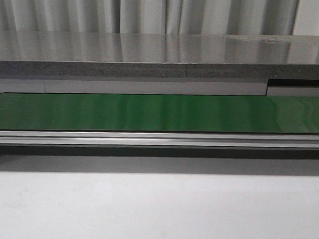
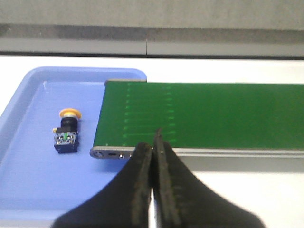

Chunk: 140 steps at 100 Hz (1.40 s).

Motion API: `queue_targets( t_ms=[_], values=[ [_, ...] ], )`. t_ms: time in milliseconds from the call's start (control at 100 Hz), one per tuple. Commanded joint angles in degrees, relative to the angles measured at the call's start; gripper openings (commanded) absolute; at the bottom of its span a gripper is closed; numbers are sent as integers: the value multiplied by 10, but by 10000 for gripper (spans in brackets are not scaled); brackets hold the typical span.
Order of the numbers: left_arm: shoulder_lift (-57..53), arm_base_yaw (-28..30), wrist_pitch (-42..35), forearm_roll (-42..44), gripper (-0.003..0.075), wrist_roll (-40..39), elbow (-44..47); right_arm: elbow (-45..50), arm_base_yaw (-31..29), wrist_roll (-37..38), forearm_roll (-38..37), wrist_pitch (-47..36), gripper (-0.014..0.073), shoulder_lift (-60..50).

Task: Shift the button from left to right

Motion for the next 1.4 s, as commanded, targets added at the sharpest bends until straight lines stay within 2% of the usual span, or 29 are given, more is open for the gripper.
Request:
queue_targets(
  t_ms=[0,190,620,690,760,830,880,930,980,1040,1390],
  values=[
    [63,1,29,-5,-20,-3,-67,-9,0,-2,-6,-42,-68,-12],
    [166,1,70,-5,-20,-3,-128,-9,0,-2,-6,-42,-68,-12],
    [284,1,75,-8,-14,4,-129,-9,0,-2,-6,-42,-68,-12],
    [287,1,78,-8,41,13,-129,-9,0,-2,-6,-42,-68,-12],
    [287,1,78,-10,156,17,-129,-9,0,-2,-6,-42,-68,-12],
    [287,1,78,-11,325,17,-129,-9,0,-2,-6,-42,-68,-12],
    [287,1,78,-11,472,17,-129,-9,0,-2,-6,-42,-68,-12],
    [287,1,77,-11,575,17,-129,-9,0,-2,-6,-42,-68,-12],
    [287,1,73,-11,633,17,-129,-9,0,-2,-6,-42,-68,-12],
    [287,1,73,-11,646,17,-129,-9,0,-2,-6,-42,-68,-12],
    [298,10,64,-1,566,17,-154,-9,0,-2,-6,-42,-68,-12]
  ],
)
